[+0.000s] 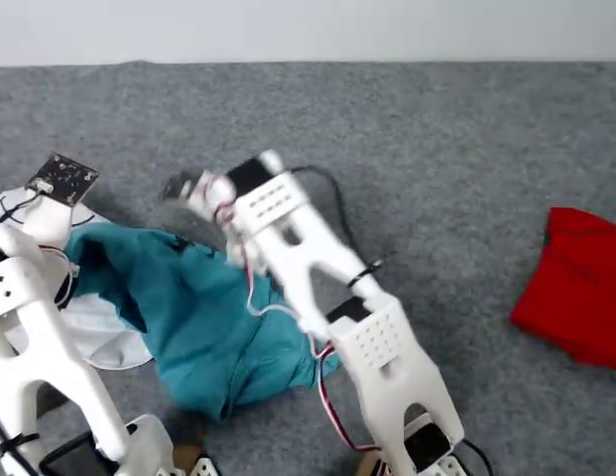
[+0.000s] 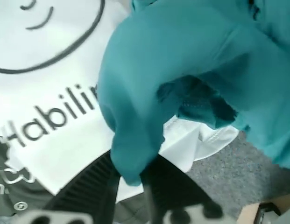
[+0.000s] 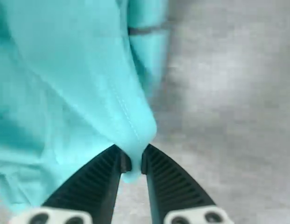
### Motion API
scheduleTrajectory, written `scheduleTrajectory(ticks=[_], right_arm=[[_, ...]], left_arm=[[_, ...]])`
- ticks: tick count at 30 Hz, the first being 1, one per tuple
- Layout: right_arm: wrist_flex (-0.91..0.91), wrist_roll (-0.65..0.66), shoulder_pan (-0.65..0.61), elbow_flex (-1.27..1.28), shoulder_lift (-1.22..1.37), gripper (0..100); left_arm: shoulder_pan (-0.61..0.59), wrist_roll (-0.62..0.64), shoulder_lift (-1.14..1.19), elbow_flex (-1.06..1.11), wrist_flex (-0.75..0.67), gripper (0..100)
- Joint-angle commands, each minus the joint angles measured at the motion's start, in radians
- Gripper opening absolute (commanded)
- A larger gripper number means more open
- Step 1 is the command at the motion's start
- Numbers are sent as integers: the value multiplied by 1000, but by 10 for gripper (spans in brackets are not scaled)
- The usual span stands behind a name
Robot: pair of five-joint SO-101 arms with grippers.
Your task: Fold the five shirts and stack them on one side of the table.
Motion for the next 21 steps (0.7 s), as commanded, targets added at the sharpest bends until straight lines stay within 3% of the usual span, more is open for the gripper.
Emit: scheduleTrajectory(ticks=[1,9,21], right_arm=[[44,40,104,-164,-85,11],[44,75,228,-161,-357,11],[41,147,460,-161,-667,11]], left_arm=[[21,-2,-15,-88,38,6],[252,-2,-15,-193,166,6],[483,-2,-5,-254,169,20]])
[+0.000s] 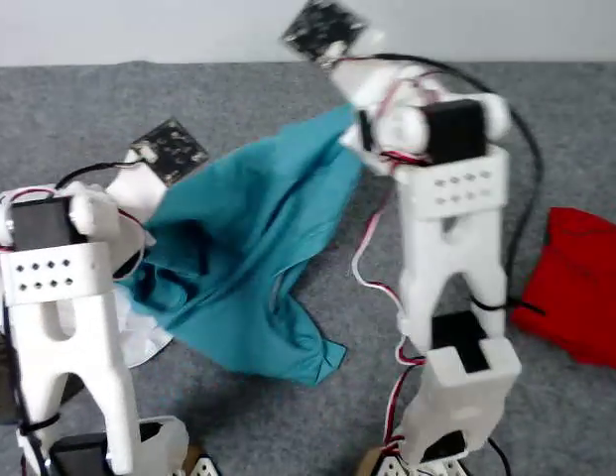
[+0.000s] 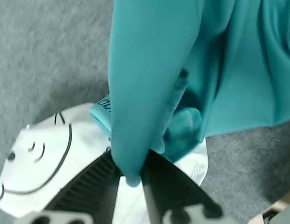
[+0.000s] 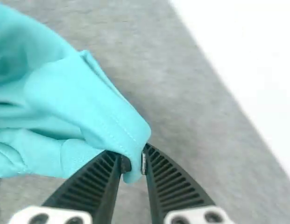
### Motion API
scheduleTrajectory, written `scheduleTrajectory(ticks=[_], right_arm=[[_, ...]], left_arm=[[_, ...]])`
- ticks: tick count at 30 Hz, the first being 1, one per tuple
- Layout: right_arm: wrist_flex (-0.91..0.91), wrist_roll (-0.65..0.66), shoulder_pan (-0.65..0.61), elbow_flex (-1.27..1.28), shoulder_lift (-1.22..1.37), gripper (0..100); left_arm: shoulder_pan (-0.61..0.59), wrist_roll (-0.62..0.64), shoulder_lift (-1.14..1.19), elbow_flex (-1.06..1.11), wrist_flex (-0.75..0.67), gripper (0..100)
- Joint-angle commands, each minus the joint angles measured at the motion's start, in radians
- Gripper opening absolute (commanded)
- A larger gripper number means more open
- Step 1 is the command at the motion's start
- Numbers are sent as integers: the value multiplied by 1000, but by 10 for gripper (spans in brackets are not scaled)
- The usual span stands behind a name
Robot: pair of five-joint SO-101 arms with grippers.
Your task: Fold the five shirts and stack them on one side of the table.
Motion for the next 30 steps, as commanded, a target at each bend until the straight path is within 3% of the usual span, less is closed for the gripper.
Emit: scheduleTrajectory(ticks=[1,5,12,21,26,30], right_arm=[[39,18,64,-49,-90,11],[41,18,94,-49,-96,11],[41,18,93,-51,-96,11],[41,18,90,-48,-101,12],[39,14,90,-5,-96,13],[39,12,91,21,-97,13]], left_arm=[[55,5,-5,-1,15,39],[86,5,-3,104,-37,102],[112,5,-8,196,-92,4],[141,6,-5,249,-95,10],[267,20,-3,453,-169,100],[292,94,-3,582,-299,151]])
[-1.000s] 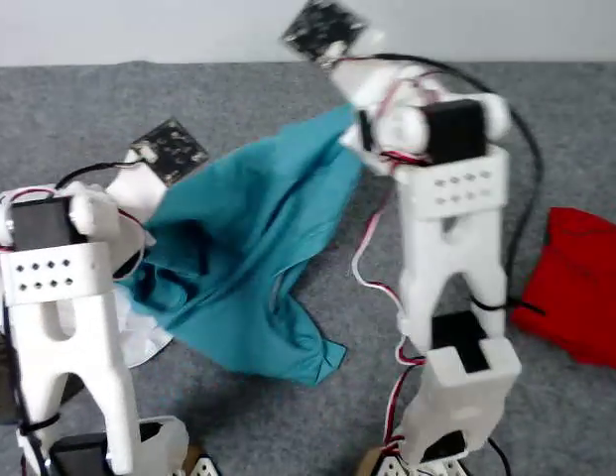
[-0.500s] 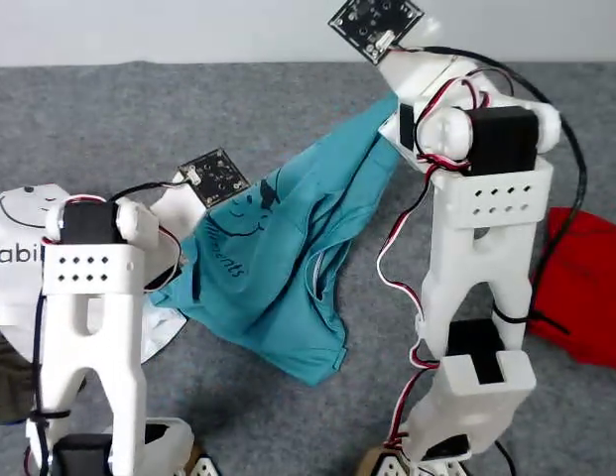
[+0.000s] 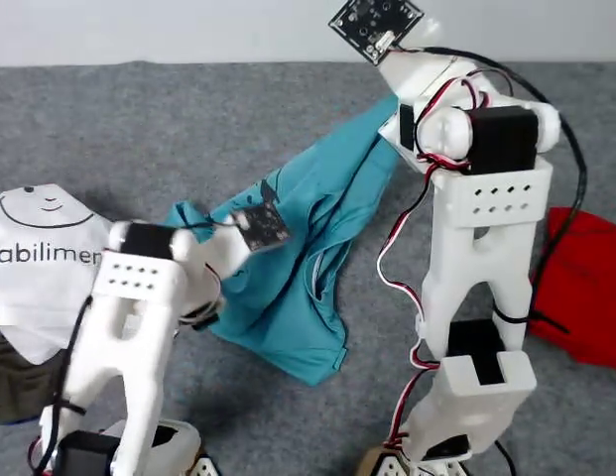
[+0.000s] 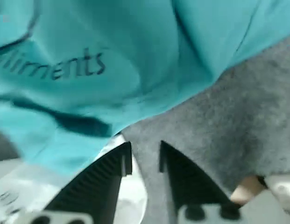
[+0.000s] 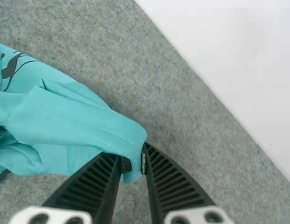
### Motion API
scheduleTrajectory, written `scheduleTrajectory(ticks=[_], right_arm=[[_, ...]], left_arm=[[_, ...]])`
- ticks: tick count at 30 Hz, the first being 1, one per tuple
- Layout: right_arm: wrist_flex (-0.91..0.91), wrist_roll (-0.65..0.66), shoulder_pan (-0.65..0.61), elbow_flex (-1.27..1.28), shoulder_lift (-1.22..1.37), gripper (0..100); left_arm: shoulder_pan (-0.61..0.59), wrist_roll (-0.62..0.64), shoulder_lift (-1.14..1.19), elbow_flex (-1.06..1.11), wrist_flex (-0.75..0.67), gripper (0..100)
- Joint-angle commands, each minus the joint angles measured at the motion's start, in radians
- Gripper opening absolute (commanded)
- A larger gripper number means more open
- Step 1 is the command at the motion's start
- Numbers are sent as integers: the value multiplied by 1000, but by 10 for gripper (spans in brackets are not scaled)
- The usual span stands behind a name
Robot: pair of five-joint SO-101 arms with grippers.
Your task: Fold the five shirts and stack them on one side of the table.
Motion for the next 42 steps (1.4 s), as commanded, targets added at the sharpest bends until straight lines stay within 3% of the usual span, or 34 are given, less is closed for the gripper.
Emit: scheduleTrajectory(ticks=[1,15,24,28,36,42], right_arm=[[39,0,13,0,-53,13],[39,-2,8,0,-51,13],[39,-2,8,0,-51,13],[39,-2,13,0,-58,13],[39,0,38,-8,-61,13],[39,3,73,-8,-62,13]], left_arm=[[20,61,-3,70,-114,156],[25,241,6,180,-379,189],[26,241,221,136,-390,141],[26,239,215,76,-356,1],[-28,236,-8,-128,-135,5],[-196,236,-172,-289,-86,5]])
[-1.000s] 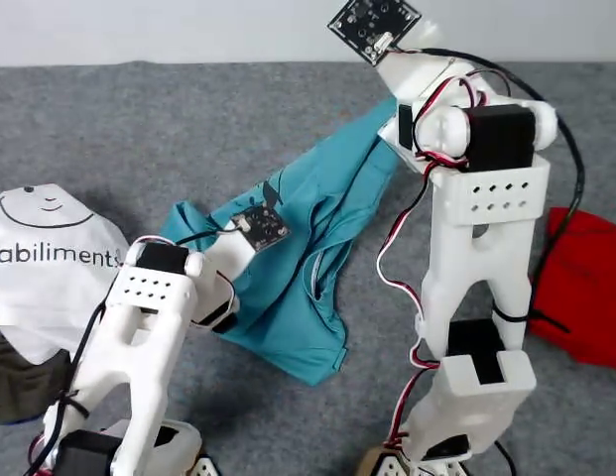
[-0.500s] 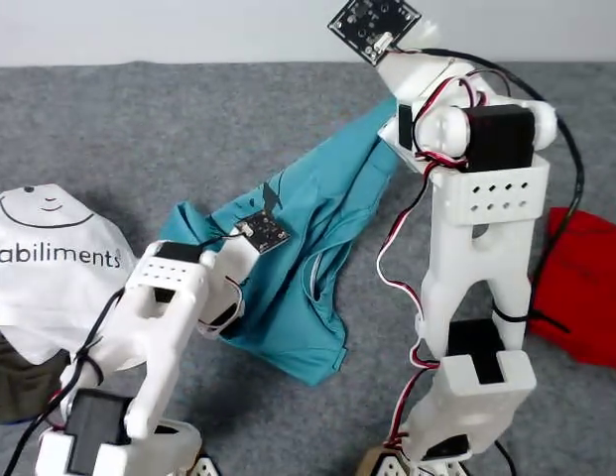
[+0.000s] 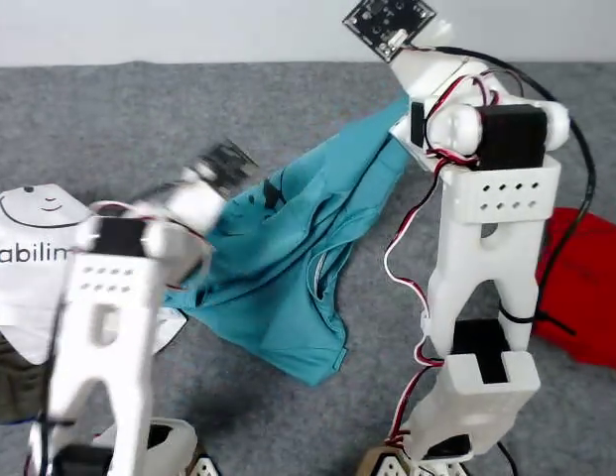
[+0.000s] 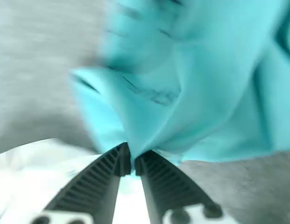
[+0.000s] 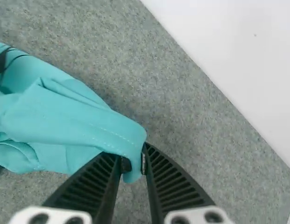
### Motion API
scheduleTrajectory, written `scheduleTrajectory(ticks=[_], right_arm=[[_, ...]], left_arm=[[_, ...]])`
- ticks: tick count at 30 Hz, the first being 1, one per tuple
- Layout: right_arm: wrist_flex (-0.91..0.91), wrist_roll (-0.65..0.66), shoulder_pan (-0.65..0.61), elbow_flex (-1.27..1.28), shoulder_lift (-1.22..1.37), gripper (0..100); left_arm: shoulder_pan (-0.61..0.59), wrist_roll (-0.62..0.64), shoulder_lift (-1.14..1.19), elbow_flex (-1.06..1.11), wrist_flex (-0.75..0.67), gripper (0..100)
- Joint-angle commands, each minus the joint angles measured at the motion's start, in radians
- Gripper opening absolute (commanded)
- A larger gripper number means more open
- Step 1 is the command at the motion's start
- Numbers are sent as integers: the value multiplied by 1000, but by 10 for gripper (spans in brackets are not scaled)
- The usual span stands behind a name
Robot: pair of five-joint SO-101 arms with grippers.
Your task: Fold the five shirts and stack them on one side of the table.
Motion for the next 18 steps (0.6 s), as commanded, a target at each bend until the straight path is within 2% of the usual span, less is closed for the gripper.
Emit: scheduleTrajectory(ticks=[1,5,9,18], right_arm=[[39,3,28,-15,-62,13],[39,3,25,-15,-62,13],[38,3,19,-15,-62,13],[38,3,10,-60,-61,13]], left_arm=[[-104,5,-95,-104,29,5],[-186,2,-101,-139,55,5],[-193,-5,-100,-101,60,5],[-61,-41,-98,213,-55,5]])
